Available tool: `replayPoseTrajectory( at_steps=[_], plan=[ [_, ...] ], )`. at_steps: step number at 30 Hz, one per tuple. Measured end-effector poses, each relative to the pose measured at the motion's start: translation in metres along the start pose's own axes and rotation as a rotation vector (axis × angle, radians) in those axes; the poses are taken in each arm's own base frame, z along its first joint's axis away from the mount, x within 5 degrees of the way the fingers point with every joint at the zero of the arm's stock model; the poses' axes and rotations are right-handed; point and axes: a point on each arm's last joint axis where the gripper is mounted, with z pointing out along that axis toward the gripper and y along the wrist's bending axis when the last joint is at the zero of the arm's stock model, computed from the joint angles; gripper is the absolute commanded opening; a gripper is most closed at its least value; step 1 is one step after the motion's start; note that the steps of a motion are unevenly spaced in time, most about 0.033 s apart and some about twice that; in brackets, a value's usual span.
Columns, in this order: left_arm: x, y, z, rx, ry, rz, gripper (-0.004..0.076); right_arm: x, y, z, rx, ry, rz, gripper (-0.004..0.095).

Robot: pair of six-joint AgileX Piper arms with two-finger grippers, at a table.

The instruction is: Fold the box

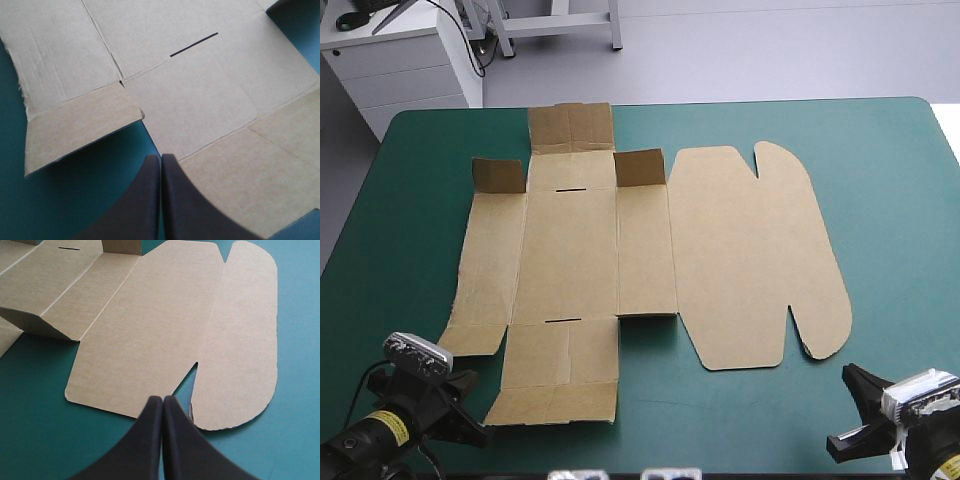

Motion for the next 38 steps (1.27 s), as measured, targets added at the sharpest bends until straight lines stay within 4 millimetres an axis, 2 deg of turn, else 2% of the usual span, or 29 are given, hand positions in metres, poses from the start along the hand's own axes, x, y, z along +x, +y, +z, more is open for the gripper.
replayPoseTrajectory(
  at_steps=[18,22,29,34,38],
  plan=[
    [-0.006,-0.004,-0.001,0.047,-0.040,-0.034,-0.0008,0.000,0.000,0.000,0.000,0.000,0.000,-0.0019],
    [-0.027,-0.005,-0.010,0.064,-0.066,-0.048,-0.0008,0.000,0.000,0.000,0.001,0.000,-0.001,-0.0019],
    [-0.078,-0.002,-0.017,0.050,-0.081,-0.038,-0.0004,0.000,0.000,0.000,0.001,0.000,-0.001,-0.0019],
    [-0.114,-0.002,-0.002,0.041,-0.045,-0.030,0.0020,0.000,0.000,0.000,0.001,0.000,-0.001,-0.0019],
    [-0.132,-0.003,0.017,0.041,0.014,0.007,0.0020,0.000,0.000,0.000,0.001,0.000,-0.001,-0.0019]
  ],
)
